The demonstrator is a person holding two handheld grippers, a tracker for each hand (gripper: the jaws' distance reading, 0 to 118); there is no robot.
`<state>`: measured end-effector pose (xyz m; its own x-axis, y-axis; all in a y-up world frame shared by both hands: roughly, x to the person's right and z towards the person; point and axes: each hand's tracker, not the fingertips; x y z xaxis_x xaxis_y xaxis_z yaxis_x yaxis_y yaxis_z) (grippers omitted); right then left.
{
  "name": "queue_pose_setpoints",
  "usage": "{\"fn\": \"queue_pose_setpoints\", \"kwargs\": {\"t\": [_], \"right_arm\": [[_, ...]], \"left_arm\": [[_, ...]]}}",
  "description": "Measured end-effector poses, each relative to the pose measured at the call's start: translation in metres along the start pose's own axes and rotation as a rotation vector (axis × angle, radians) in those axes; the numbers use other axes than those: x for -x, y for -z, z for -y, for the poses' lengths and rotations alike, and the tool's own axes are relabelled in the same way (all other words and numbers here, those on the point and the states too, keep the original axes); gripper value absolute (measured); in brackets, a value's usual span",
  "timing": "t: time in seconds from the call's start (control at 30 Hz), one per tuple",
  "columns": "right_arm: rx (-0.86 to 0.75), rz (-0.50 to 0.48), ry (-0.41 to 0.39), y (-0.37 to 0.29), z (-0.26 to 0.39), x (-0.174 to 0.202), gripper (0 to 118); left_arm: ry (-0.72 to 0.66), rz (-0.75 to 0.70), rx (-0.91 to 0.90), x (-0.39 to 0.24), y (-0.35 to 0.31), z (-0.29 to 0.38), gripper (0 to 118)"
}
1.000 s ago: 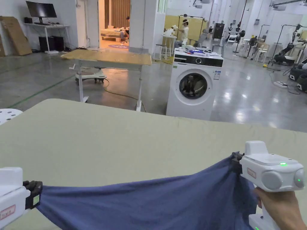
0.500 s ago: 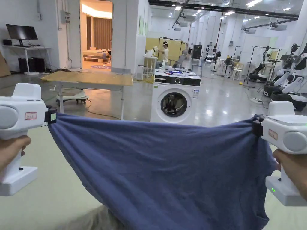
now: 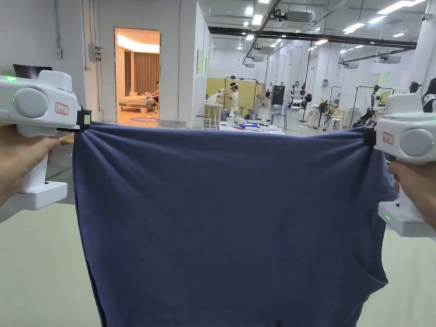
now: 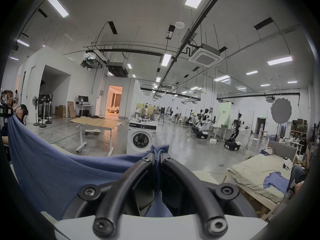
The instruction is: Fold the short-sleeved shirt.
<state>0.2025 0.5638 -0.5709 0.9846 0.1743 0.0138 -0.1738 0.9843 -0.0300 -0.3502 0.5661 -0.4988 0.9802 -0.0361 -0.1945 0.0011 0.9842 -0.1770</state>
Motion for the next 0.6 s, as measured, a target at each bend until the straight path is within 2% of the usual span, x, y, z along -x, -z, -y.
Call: {"fn": "queue_pose_setpoints", "kwargs": {"t": [0.17,0.33,0.5,0.6], "right_arm": [[-0.033,0.016,0.000,0.020,-0.035,0.004,3],[-0.061,0.028,-0.076,0.032,-0.054,0.009,3],[-0.049,0.034,-0.047,0.044,-0.043,0.008,3],[-0.034,0.024,-0.056,0.043,-0.020,0.012,3]], "left_arm": [[0.002,-0.023,-0.036,0.002,0.010,-0.034,0],[0.087,-0.076,-0.082,-0.007,0.016,-0.051,0],[0.023,-0.043,-0.049,-0.002,0.034,-0.041,0],[0.094,-0.062,-0.035,-0.009,0.041,-0.018,0]]}}
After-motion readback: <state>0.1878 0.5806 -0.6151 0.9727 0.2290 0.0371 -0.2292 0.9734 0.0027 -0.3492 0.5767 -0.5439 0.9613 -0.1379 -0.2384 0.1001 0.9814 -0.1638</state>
